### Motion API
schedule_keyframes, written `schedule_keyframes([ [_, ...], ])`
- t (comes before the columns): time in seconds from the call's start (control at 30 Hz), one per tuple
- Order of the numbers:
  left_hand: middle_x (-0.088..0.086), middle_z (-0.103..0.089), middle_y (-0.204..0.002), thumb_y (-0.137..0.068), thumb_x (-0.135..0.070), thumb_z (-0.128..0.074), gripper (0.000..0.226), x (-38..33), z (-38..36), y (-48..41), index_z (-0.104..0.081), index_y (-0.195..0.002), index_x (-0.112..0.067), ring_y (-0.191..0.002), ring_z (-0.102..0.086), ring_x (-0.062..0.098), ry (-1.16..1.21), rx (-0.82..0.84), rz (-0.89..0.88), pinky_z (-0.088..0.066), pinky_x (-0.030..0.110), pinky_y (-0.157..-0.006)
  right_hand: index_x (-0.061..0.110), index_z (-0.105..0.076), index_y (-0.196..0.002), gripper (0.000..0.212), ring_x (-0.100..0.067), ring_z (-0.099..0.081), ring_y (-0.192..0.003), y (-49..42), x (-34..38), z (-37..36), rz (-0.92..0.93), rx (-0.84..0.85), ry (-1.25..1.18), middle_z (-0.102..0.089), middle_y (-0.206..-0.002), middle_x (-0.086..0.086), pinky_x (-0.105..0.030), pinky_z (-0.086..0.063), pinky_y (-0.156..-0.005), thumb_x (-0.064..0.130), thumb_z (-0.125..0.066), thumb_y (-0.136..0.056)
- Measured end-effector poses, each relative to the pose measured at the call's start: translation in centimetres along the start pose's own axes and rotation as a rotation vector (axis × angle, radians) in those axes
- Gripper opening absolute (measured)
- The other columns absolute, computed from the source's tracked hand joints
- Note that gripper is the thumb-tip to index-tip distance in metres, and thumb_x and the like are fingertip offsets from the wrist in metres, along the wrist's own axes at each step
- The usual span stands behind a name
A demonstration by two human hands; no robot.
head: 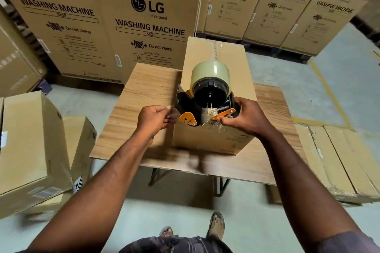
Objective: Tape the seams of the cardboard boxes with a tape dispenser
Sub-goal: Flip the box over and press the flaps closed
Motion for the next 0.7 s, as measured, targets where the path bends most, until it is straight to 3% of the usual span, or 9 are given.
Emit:
schedule_keyframes([
  [0.23,0.004,-0.069,-0.067,-0.097,-0.021,-0.065,0.024,1.8,0.4,-2.0,-0.074,-0.095,0.001,-0.062,-0.066,0.019,-0.081,-0.043,-0.038,-0.053,0.024,-0.053,0.027,-0.073,-0.098,0.057,-0.009,-0.071,-0.084,-1.2,-1.1,0.0,-0.012,0.049,0.059,-0.076,-0.087,0.012,-0.045,-0.058,-0.078,0.067,-0.078,-0.058],
  [0.4,0.005,-0.071,-0.07,-0.098,-0.024,-0.064,0.023,3.0,-0.2,-2.2,-0.074,-0.087,-0.007,-0.057,-0.061,0.012,-0.1,-0.075,-0.019,-0.045,0.02,-0.047,0.03,-0.071,-0.098,0.053,-0.008,-0.069,-0.081,-1.6,-1.0,-0.3,-0.015,0.094,0.094,-0.074,-0.085,0.012,-0.043,-0.058,-0.076,0.064,-0.073,-0.058],
  [0.7,0.002,-0.05,-0.068,-0.108,-0.034,-0.042,0.031,6.4,-2.4,-1.4,-0.053,-0.086,-0.014,-0.055,-0.041,0.012,-0.048,0.048,0.212,-0.028,0.023,-0.046,0.031,-0.07,-0.096,0.054,-0.008,-0.069,-0.082,-1.9,-1.5,-0.8,0.007,0.12,0.102,-0.074,-0.086,0.014,-0.038,-0.057,-0.077,0.065,-0.069,-0.055],
])
Point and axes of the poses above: each hand's wrist, its own y-axis away from the middle knuckle, its own z-axis out of the back of the hand, x = y × z, the point moved 3 cm from there along -y, towards the middle knuckle
